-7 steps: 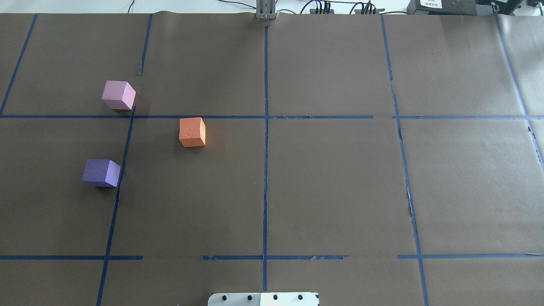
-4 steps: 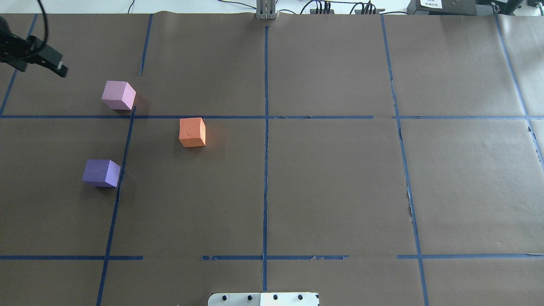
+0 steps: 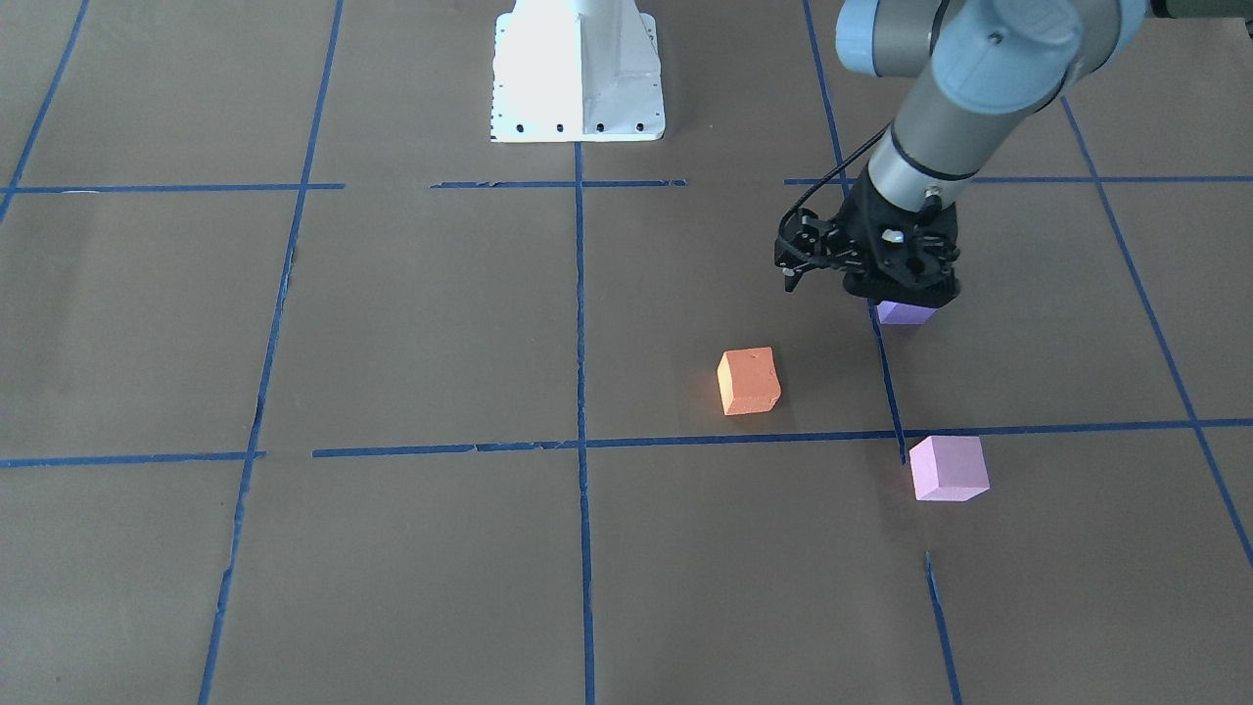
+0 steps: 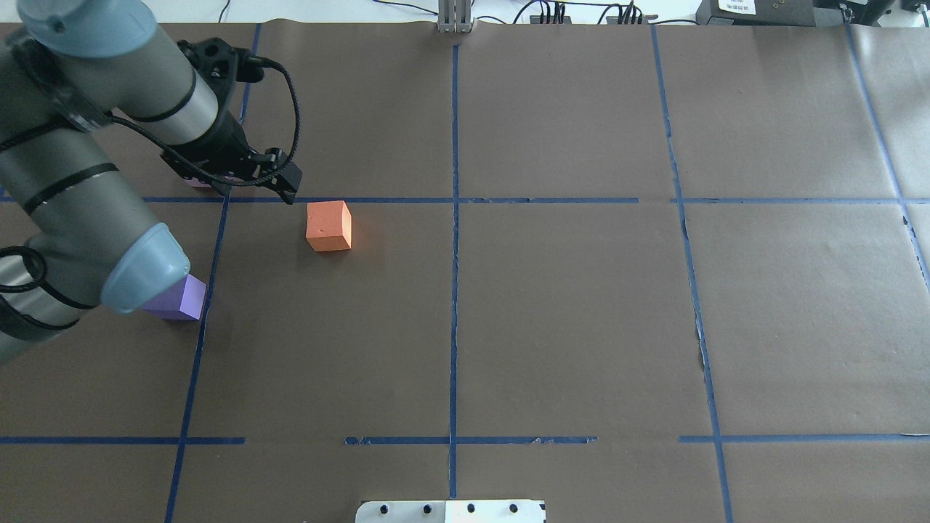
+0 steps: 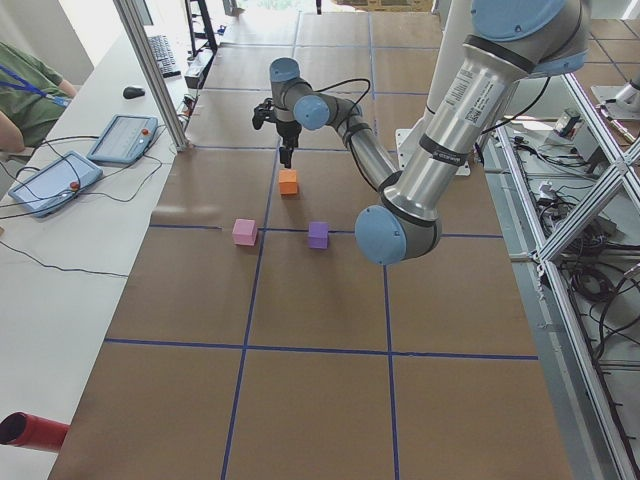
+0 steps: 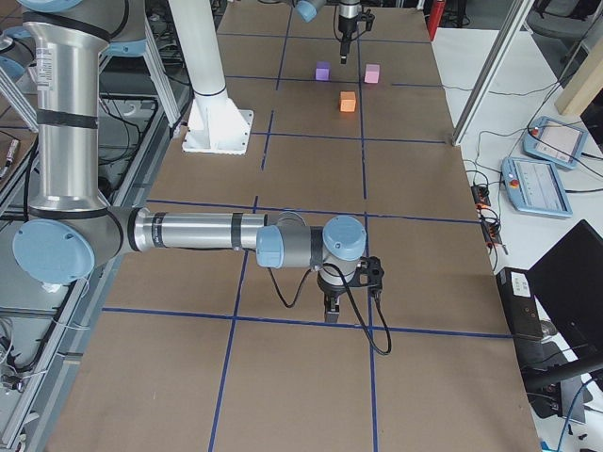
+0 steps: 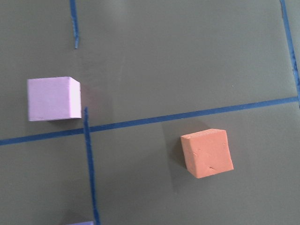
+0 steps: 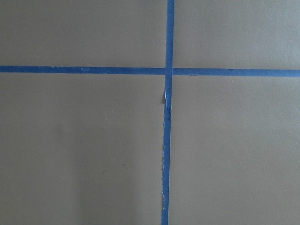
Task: Arrange blocks in a line
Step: 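Move the left gripper over the orange cube and lower it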
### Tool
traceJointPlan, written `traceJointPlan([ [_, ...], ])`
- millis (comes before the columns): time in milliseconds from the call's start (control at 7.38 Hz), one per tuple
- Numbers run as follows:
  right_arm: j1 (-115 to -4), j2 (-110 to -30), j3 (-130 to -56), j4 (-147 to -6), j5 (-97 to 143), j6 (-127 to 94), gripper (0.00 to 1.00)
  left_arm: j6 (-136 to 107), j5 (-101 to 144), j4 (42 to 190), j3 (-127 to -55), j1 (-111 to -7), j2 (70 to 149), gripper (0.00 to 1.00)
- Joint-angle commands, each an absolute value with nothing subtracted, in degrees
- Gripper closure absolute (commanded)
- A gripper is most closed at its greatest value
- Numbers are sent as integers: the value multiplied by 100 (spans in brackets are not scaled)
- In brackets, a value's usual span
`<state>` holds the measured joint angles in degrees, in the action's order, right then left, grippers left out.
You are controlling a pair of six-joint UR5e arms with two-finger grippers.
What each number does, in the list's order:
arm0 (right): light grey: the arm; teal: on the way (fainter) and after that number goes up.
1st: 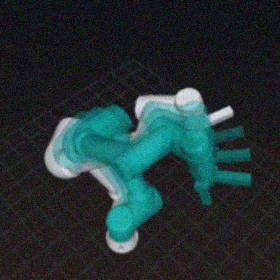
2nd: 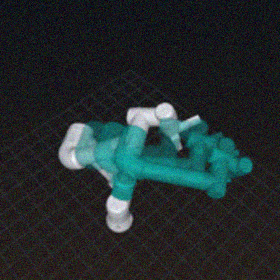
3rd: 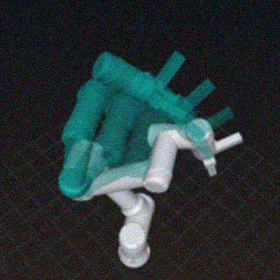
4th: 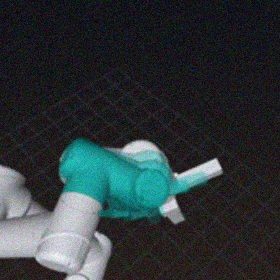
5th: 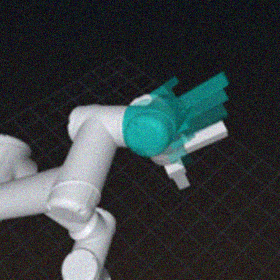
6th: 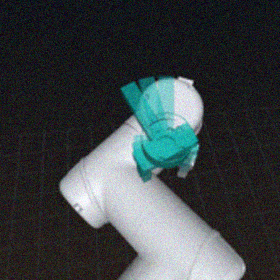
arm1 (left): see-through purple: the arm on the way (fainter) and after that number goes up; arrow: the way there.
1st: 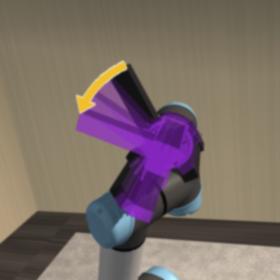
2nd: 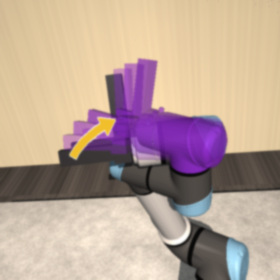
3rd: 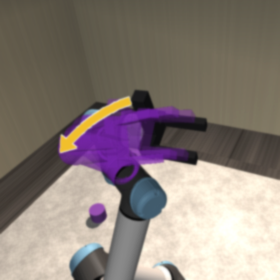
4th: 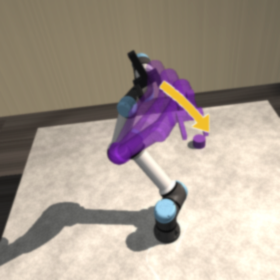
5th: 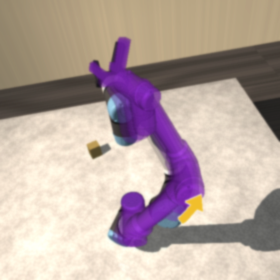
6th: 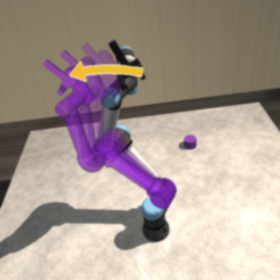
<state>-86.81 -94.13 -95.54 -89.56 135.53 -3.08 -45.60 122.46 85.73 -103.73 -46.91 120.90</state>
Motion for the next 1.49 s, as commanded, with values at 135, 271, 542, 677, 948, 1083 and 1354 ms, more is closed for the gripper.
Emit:
traceJointPlan([
  [135, -8684, -9413, -9554, -8956, 13553, -308, 0, -5517, 11859, 9325, -9355, -4237, 12487, 0],
  [271, -8684, -9413, -9554, -8956, 13553, -308, 0, -5659, 11804, 9325, -8995, -4228, 12689, 0],
  [542, -8684, -9413, -9554, -8956, 13553, -308, 0, -5843, 11795, 9377, -8738, -4219, 12796, 0],
  [677, -8684, -9413, -9554, -8956, 13553, -308, 0, -5906, 11795, 9552, -8615, -4219, 12788, 0],
  [948, -8675, -9413, -9554, -8956, 13553, -308, 0, -6107, 11795, 9606, -8482, -4201, 12788, 0],
  [1083, -8675, -9413, -9554, -8956, 13553, -308, 0, -6178, 11795, 9641, -8429, -4175, 12788, 0],
  [1354, -8684, -9413, -9554, -8956, 13553, -308, 0, -6485, 11777, 10097, -8192, -4061, 12779, 0],
])
